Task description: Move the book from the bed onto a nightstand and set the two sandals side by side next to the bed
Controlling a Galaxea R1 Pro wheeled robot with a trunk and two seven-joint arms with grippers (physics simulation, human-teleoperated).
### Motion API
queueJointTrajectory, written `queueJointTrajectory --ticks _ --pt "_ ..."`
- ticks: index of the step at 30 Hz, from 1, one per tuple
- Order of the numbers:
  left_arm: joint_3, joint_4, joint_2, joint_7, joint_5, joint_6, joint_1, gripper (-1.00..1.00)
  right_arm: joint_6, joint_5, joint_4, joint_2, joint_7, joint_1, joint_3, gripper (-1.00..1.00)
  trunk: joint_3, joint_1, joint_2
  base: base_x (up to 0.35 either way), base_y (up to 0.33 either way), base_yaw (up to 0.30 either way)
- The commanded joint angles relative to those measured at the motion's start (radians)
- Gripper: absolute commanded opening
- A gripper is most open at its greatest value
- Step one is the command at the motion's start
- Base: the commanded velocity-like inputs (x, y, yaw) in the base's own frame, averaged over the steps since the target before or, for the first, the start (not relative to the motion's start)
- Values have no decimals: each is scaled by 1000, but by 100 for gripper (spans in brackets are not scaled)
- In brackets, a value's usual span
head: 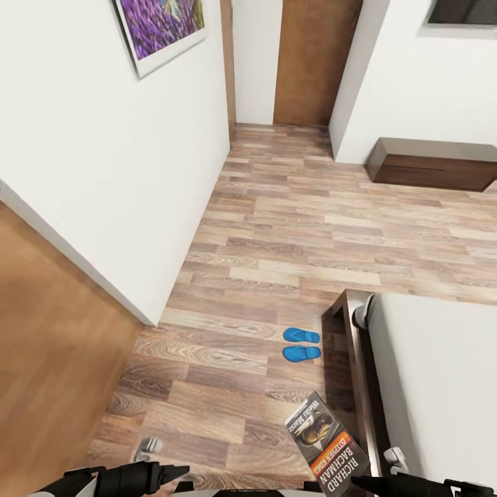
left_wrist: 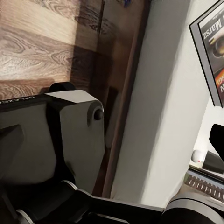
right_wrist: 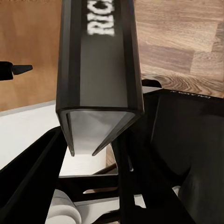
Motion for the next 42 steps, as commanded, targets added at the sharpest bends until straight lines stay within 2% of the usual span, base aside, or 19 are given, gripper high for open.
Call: queueJointTrajectory --ticks 1,3,5,7,8,9,10,14,19,25,42 --pt "8 -1 0 9 -8 9 0 100 11 8 -1 1 6 -1 -8 -100 0 1 -2 0 0 0" --pt "9 -1 -1 87 -6 4 0 100 11 8 -1 1 6 -1 -8 -100 4 1 -2 0 0 0" --pt "11 0 -4 211 -1 -4 0 100 11 8 -1 1 6 -1 -8 -100 7 1 -2 0 0 0" --pt "12 0 -33 327 4 -16 0 100 11 8 0 1 6 -1 -8 -100 10 1 -2 0 0 0" --pt "12 0 -41 352 4 -20 0 100 11 8 0 1 6 -1 -9 -100 12 1 -2 0 0 0" --pt "12 1 -63 424 6 -30 1 100 11 8 -1 1 6 -1 -9 -100 13 1 -2 0 0 0" --pt "13 1 -76 469 6 -35 4 100 11 8 -1 1 6 -1 -8 -100 15 1 -2 0 0 0" --pt "13 1 -105 569 7 -44 19 100 11 8 -2 1 6 -1 -9 -100 21 1 -2 0 0 0" --pt "13 1 -123 617 9 -67 30 100 11 8 -2 1 6 -1 -9 -100 29 1 -2 0 0 0" --pt "13 1 -138 683 9 -146 47 100 11 8 -2 1 6 -1 -9 -100 39 1 -2 0 0 0" --pt "15 1 -143 693 9 -167 52 100 11 8 -2 -1 6 -1 -10 -100 67 1 -2 0 0 0"
